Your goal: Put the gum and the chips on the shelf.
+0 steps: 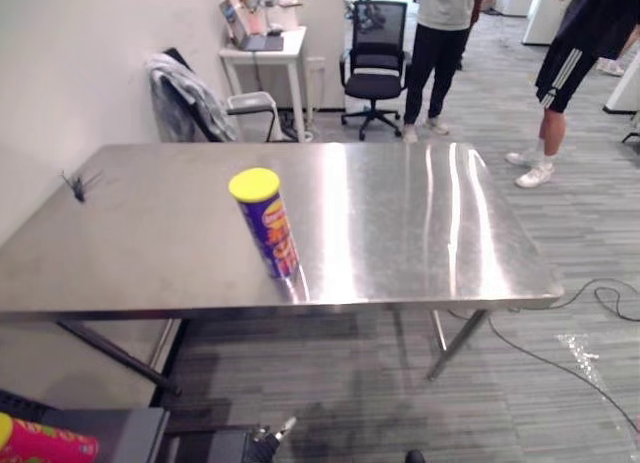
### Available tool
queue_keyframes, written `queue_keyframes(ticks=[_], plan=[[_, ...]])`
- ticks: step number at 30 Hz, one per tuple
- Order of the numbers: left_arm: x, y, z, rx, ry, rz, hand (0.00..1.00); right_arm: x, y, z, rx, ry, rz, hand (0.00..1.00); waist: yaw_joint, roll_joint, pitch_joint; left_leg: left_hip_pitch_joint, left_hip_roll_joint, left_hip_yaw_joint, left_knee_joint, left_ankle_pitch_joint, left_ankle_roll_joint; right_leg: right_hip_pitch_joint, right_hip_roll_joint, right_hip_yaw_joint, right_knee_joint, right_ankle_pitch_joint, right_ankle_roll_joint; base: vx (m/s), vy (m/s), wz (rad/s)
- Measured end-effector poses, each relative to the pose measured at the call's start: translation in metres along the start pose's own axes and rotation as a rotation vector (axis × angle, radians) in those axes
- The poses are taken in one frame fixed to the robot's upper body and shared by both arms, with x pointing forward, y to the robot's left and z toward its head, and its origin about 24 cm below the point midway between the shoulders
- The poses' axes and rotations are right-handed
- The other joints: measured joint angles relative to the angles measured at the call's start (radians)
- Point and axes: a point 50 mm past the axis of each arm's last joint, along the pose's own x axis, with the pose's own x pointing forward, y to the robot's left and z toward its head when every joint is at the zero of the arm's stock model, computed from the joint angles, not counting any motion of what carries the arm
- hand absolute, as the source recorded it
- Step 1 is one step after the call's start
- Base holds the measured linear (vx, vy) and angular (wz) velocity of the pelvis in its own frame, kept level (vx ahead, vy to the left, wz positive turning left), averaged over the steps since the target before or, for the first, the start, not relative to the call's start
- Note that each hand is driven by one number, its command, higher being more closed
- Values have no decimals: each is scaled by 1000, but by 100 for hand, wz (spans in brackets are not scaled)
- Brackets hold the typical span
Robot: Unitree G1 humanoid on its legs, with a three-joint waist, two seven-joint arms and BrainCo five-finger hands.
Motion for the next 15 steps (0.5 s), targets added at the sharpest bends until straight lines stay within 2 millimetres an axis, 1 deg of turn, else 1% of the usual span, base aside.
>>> queue_keyframes(ticks=[1, 2, 3, 4, 5, 6, 7, 8, 9, 11, 12, 14, 15], plan=[[0, 0, 0, 15, -2, -5, 0, 2, 3, 29, 18, -114, 1, 0, -1, 0, -1, 0, -3, -1, -6, 0, 0, -3, 0, 1, -1, 0, 0, 126, 68, 0], [0, 2, 1, 42, -4, -9, 0, 1, 7, 78, 61, -309, -3, 0, -1, 2, -2, -1, -3, -5, -12, 2, 3, -4, 1, -2, -3, 0, 0, 103, 40, 2], [-1, 2, 0, 48, -2, -10, 0, -2, 10, 100, 84, -396, -4, 0, -2, 2, -6, 1, -3, -6, -18, 5, 9, -5, 1, -4, -3, 2, 3, 115, 36, 7], [-1, 2, -1, 53, 0, -11, 0, -7, 15, 128, 104, -512, -8, 0, -2, 3, -11, 1, -3, -10, -22, 6, 10, -5, 1, -7, -3, 1, 3, 140, 32, 2], [-1, 2, -1, 65, 0, -17, 0, -16, 25, 163, 142, -649, 10, 0, -2, 8, -21, 2, -4, -22, -22, 6, 10, -5, 3, -8, -5, 1, 2, 143, 34, 0], [-1, 0, -2, 77, 1, -25, 0, -26, 39, 191, 178, -759, 43, 0, -2, 4, -26, -1, -6, -45, -22, 6, 10, -8, 4, -6, -6, 1, 2, 158, 40, -3], [-1, 0, -1, 82, 0, -28, 0, -32, 46, 202, 179, -809, 57, 0, -2, 5, -27, -2, -6, -55, -23, 6, 10, -9, 5, -7, -6, 1, 2, 99, 29, 2], [-1, 1, 0, 84, -5, -33, 0, -44, 59, 220, 183, -894, 99, 0, -1, 7, -31, -3, -7, -69, -24, 6, 10, -9, 5, -8, -6, 1, 2, 84, 29, 6], [-1, 0, 0, 84, -6, -36, 0, -49, 66, 228, 172, -932, 120, 0, 0, 5, -30, -3, -8, -71, -26, 6, 10, -8, 5, -9, -6, 1, 2, 62, 32, 11], [-1, 0, 1, 83, -10, -43, 0, -70, 91, 250, 141, -1047, 213, 0, 1, 2, -32, -1, -10, -93, -37, 7, 11, -2, 2, -16, -5, 1, 2, 49, 37, 19], [-1, 0, 1, 83, -12, -43, 0, -75, 97, 255, 137, -1071, 241, 0, 2, 1, -32, -1, -11, -95, -38, 7, 11, -1, 1, -18, -5, 1, 2, 32, 40, 17], [-1, 0, 2, 81, -20, -46, 0, -96, 124, 272, 109, -1158, 372, 0, 10, -3, -32, -3, -14, -101, -38, 7, 11, -1, -2, -19, -4, 1, 2, 11, 36, 7], [-1, 0, 2, 81, -20, -47, 0, -102, 132, 275, 98, -1180, 410, 0, 12, -4, -32, -4, -15, -105, -38, 7, 11, -1, -3, -20, -3, 1, 2, -4, 20, 14]])
